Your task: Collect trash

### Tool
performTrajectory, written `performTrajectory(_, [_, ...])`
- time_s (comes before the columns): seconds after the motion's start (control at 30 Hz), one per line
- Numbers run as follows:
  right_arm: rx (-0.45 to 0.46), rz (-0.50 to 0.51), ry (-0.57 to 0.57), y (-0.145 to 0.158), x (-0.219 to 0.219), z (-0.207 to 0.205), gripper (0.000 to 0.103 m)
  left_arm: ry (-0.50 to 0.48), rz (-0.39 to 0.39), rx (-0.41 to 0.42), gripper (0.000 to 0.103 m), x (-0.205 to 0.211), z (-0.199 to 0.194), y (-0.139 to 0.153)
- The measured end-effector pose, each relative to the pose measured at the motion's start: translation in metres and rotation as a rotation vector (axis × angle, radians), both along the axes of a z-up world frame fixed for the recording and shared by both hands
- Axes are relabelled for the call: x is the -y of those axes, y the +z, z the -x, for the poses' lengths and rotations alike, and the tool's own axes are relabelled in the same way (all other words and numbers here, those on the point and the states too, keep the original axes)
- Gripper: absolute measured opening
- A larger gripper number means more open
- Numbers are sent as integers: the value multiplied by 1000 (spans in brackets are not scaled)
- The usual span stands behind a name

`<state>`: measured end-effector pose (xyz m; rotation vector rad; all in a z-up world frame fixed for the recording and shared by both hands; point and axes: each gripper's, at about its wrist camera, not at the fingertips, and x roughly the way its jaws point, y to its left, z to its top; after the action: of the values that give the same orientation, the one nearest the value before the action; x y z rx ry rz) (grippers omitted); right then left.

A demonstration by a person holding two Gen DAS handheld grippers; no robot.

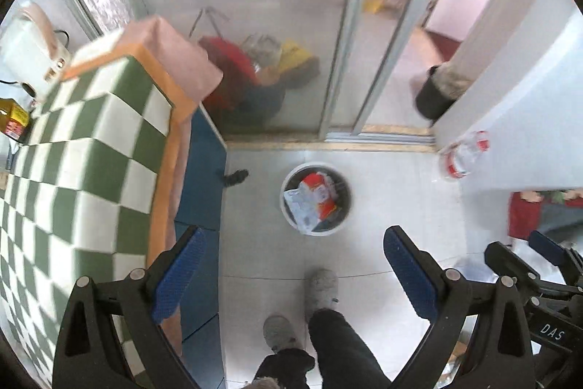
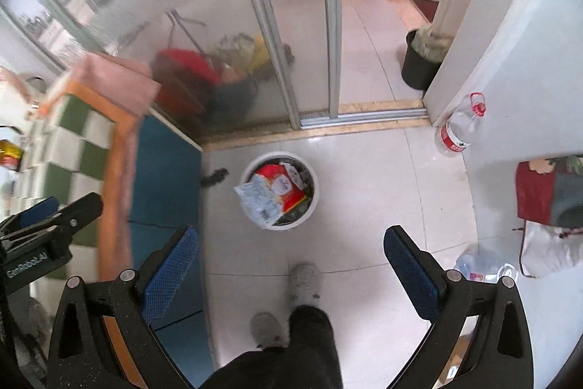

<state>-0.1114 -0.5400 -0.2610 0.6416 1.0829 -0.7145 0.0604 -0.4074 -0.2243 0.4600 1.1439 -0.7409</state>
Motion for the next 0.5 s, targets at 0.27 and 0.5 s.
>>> performTrajectory(0.27, [132, 38, 1, 137, -86, 53, 103, -60, 145, -47, 100, -67, 42, 113])
performTrajectory(0.5, [200, 62, 37, 208, -126, 87, 103, -39, 207, -49, 100, -99, 70, 157])
